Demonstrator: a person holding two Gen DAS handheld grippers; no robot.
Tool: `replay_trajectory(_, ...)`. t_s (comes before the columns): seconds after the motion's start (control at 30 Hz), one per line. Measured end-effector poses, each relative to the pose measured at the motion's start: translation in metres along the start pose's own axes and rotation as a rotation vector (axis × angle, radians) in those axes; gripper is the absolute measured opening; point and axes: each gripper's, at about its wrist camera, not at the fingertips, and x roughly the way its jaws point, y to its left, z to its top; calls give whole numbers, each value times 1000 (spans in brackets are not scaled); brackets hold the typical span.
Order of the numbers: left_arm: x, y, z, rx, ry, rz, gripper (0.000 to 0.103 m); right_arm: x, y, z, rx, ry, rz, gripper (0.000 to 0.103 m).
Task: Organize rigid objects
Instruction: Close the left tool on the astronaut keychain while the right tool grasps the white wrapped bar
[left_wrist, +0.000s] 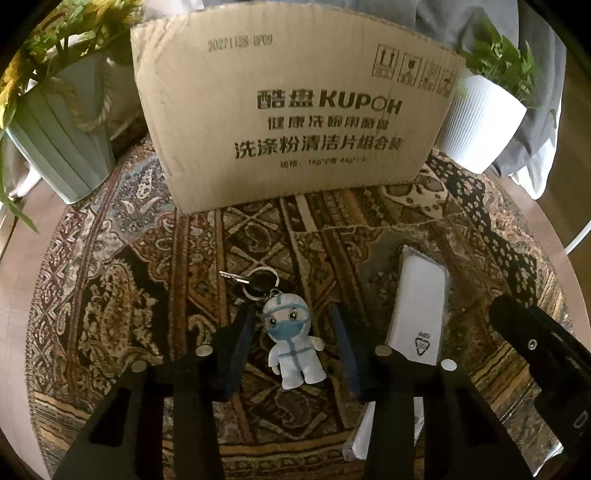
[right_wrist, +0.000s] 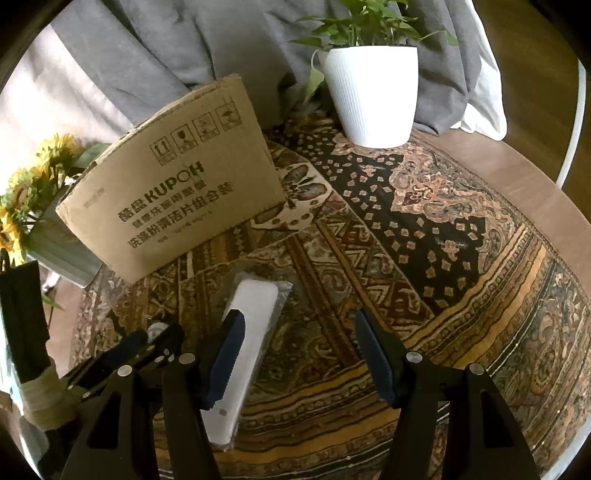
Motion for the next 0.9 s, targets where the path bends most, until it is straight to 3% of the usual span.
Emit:
replay_trajectory(0.1,4,3,-3,-6,6,-15,33,2,0,-2,4,4,-2,64)
replay_trajectory(0.27,2,10,-6,-10,9,-48,32,7,3,-9,3,13,10,64)
replay_trajectory(0.6,-17,30,-9,122,-117,-116,32,10,25,-23,-13,-21,50,64)
replay_trajectory(0.9,-20,57,-8,201,-165,-139,32,24,49,-35,-9,-55,-33,64)
